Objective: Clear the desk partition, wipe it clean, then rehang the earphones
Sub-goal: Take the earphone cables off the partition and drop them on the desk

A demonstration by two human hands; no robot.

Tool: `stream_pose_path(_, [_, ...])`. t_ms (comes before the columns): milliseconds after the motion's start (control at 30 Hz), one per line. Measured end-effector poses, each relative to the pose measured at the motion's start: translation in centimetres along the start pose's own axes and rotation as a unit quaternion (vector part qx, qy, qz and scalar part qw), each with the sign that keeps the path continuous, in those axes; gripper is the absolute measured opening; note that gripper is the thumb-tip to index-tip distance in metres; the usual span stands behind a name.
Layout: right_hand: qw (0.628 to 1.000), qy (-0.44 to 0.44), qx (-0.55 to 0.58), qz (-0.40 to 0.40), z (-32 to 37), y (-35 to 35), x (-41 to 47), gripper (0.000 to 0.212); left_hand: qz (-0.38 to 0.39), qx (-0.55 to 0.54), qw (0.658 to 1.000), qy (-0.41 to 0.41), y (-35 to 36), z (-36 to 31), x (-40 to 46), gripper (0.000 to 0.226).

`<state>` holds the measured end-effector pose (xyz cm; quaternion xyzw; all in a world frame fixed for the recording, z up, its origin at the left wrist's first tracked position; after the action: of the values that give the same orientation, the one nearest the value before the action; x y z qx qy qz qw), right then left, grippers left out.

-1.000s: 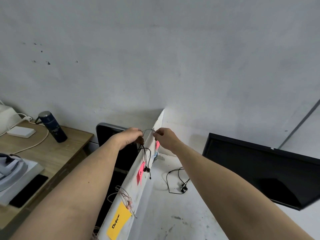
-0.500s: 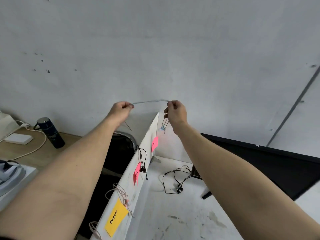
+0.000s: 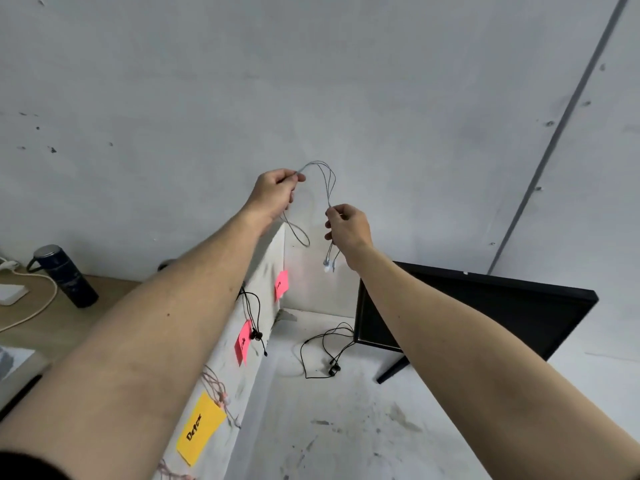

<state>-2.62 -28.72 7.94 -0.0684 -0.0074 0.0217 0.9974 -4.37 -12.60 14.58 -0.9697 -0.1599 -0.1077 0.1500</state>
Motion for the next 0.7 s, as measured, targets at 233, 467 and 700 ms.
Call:
stream_pose_path(233, [0.994,0.061,-0.089,0.032,-5.8,-0.2,-1.1,0.018,0.046,0.015,0.995,-0.088,5.6,7.3,-3.9,0.022])
stream_pose_path(467, [0.975,0.155,-0.146,0.066,-14.2,1.0,-2.9,0.024,0.074,0.061,0.976,-0.194,9.7,17.3,-9.0,0.02])
stream_pose_path(700, [0.952,0.235,-0.178,0.077,-22.5,2.5,-3.6,0.023,0.077,0.106,0.955,-0.268,10.9,26.6,-11.9,0.027])
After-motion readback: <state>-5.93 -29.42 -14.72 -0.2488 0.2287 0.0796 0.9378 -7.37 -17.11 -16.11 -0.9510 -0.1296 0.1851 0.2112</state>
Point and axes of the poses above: each hand's wrist, its own x-axis towards the middle knuckle, its own y-axis out of the palm, z = x × y, the point moved 3 cm from there along x, towards the middle knuckle, and after that the axes turned 1 degree about y, right-handed, at the moved point
